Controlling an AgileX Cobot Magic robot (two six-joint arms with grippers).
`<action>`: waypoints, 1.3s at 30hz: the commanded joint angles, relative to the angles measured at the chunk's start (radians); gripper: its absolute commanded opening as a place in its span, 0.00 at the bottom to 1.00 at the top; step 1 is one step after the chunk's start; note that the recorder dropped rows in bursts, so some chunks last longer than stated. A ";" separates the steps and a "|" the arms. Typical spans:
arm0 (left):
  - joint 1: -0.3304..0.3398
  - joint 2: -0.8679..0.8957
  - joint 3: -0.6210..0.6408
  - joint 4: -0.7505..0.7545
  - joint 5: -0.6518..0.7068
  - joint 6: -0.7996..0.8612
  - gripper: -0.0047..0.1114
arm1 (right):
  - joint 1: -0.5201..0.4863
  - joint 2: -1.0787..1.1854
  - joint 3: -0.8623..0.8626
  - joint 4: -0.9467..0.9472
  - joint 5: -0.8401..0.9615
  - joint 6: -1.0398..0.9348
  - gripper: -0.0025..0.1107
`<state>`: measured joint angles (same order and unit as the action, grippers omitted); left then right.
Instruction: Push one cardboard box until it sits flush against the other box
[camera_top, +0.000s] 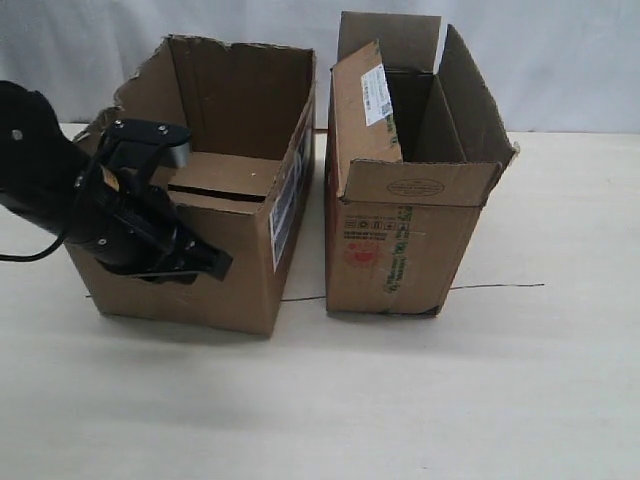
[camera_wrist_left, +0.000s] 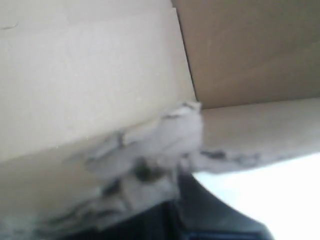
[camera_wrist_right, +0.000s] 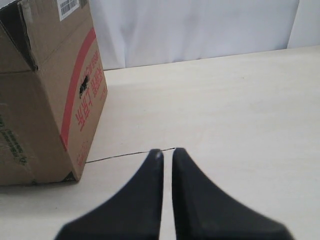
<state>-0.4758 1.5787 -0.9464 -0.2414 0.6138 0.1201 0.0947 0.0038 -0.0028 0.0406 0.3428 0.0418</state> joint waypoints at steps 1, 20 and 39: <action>-0.002 0.058 -0.049 -0.059 -0.056 0.022 0.04 | 0.002 -0.004 0.003 -0.001 -0.001 -0.004 0.07; 0.001 -0.039 -0.164 -0.327 0.215 0.208 0.04 | 0.002 -0.004 0.003 -0.001 -0.001 -0.004 0.07; 0.882 0.128 -0.336 -0.648 0.489 0.466 0.04 | 0.002 -0.004 0.003 -0.001 -0.001 -0.004 0.07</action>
<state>0.3743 1.5928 -1.2840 -0.6978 1.0730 0.4678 0.0947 0.0038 -0.0028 0.0406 0.3428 0.0418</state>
